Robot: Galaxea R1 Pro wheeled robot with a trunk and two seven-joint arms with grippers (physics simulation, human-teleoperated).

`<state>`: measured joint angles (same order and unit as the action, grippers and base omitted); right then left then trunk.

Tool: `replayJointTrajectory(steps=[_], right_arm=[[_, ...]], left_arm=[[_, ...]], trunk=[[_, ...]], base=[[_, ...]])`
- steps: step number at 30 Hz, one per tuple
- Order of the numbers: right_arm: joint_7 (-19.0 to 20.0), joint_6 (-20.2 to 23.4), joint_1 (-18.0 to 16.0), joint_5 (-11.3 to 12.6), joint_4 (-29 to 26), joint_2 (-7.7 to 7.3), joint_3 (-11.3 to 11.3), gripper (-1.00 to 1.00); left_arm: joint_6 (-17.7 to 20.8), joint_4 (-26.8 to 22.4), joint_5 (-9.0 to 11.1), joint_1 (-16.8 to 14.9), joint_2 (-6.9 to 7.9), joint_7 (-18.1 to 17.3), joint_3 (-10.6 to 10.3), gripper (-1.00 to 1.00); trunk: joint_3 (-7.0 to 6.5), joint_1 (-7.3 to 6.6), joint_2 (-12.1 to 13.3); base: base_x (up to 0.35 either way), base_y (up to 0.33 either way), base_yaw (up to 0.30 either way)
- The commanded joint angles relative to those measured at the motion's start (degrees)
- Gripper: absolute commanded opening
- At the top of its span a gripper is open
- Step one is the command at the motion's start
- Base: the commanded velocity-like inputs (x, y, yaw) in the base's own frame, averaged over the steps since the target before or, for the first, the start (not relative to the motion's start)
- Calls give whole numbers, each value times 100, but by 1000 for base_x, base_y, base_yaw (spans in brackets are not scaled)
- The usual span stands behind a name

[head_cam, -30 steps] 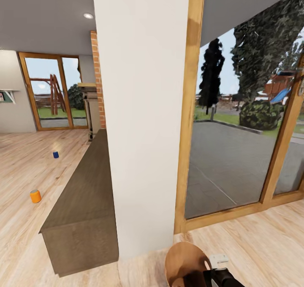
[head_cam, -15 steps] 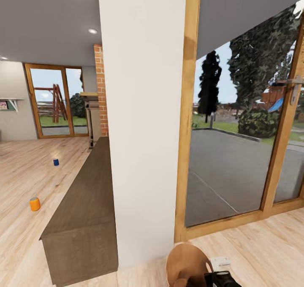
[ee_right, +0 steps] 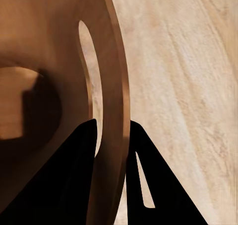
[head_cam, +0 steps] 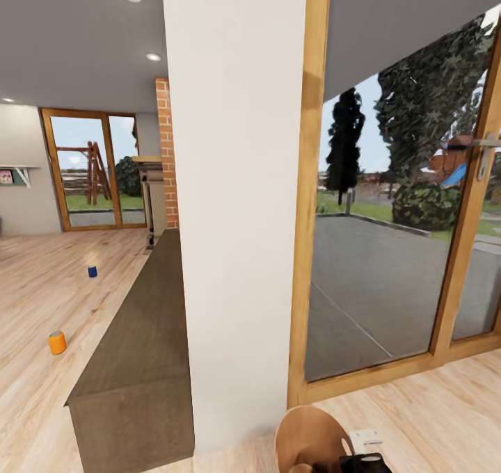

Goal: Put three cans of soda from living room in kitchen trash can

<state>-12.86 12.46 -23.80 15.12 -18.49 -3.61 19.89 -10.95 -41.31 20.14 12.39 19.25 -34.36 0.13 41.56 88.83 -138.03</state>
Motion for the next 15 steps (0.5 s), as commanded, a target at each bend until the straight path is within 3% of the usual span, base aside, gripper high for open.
replayJointTrajectory(steps=[1,6,15], right_arm=[[39,-9,-2,-1,0,1,-12,-100],[38,-480,6,-5,141,34,-12,-100],[45,-634,7,-1,253,52,-12,-100]], left_arm=[[-5,81,2,0,0,0,1,100],[-9,443,7,-64,0,91,-8,100],[41,398,18,-268,-13,662,-13,100]], trunk=[[-19,-23,41],[-109,-133,242],[-270,-330,602]], base=[[0,0,0],[0,0,0],[0,0,0]])
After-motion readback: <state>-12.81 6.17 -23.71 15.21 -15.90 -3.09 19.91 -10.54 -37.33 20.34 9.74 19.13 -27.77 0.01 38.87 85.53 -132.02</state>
